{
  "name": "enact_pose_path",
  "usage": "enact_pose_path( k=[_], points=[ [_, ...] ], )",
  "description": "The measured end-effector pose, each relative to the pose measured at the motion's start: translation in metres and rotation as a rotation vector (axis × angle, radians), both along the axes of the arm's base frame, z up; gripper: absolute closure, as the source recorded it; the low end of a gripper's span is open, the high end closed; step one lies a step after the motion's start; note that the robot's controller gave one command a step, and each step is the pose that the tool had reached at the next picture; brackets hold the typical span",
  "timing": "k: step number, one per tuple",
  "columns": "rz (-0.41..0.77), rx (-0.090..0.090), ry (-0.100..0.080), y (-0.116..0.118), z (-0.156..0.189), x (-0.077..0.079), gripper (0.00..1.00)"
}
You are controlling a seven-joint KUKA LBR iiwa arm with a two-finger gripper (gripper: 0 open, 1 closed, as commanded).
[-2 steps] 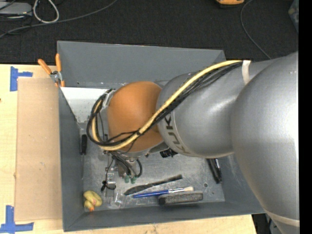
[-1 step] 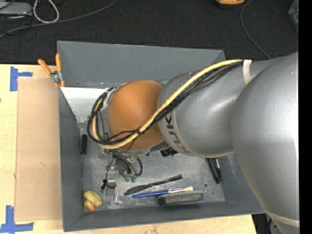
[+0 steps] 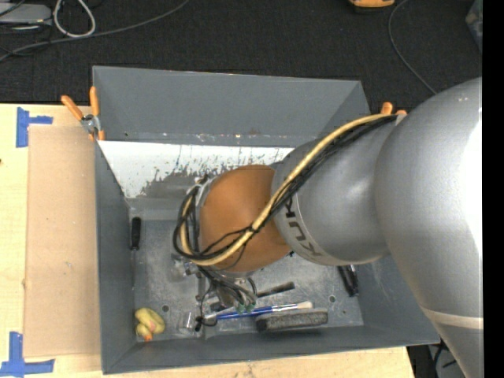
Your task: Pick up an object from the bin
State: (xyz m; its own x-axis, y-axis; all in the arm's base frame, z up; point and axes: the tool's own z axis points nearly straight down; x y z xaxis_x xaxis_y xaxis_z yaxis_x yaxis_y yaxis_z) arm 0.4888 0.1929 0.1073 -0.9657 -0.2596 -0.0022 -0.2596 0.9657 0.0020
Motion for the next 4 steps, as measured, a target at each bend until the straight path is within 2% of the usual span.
enact_pose_path(
  k=[1, 2, 3, 4],
  points=[
    [-0.039, -0.002, 0.007, -0.030, -0.003, -0.010, 0.00],
    [0.132, -0.005, 0.012, -0.086, -0.005, -0.009, 0.00],
    [-0.116, -0.001, -0.002, -0.106, -0.028, -0.013, 0.00],
    [0.286, -0.005, 0.009, -0.147, -0.038, -0.007, 1.00]
  ],
)
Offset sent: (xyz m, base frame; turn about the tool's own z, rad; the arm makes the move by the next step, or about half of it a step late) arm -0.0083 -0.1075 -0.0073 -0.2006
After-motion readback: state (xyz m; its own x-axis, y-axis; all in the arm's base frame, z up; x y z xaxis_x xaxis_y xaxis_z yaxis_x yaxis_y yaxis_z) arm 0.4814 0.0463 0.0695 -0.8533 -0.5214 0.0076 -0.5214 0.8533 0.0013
